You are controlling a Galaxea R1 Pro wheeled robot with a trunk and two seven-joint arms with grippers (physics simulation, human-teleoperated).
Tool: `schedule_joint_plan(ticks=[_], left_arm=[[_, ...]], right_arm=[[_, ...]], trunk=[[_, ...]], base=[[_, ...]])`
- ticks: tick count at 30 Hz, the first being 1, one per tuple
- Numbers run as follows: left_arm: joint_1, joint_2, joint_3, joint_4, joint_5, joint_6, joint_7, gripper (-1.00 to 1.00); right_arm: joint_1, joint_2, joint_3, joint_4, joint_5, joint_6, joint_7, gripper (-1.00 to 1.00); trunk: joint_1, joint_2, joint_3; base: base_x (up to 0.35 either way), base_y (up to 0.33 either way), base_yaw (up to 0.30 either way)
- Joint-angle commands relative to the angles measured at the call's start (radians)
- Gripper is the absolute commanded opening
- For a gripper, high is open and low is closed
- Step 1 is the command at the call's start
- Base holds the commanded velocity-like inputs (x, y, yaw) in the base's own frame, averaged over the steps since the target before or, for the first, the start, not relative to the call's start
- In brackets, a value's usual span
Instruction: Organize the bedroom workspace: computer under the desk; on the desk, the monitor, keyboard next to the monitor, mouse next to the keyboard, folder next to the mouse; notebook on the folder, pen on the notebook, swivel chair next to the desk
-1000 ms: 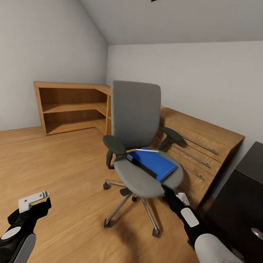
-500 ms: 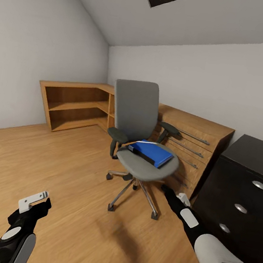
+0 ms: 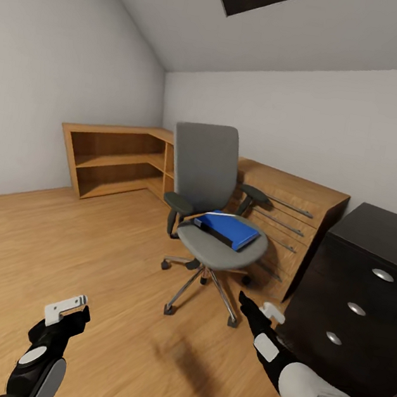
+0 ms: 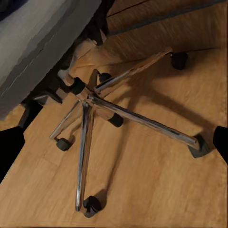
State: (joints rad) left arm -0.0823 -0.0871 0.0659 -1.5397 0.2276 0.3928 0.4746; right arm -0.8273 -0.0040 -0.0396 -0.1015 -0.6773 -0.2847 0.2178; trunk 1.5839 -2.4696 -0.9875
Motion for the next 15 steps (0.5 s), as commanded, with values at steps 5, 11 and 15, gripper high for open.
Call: schedule_joint_plan(ticks=[5,11,15], left_arm=[[-0.001,0.0,-0.004,0.097,0.009,0.001,0.002,1.0],[-0.001,-0.002,-0.006,0.154,0.009,0.0,0.0,1.0],[-0.001,-0.002,-0.006,0.233,0.008,-0.003,0.001,1.0]], right_arm=[[0.127,0.016,-0.005,0.113,0.228,-0.291,0.007,1.0],[0.209,0.015,-0.005,0.119,0.297,-0.396,0.006,1.0],[0.247,0.017,-0.005,0.12,0.305,-0.427,0.005,1.0]], trunk=[[-0.02,0.035,0.015],[-0.043,0.077,0.034],[-0.058,0.105,0.046]], base=[[0.0,0.0,0.0],[0.0,0.0,0.0],[0.0,0.0,0.0]])
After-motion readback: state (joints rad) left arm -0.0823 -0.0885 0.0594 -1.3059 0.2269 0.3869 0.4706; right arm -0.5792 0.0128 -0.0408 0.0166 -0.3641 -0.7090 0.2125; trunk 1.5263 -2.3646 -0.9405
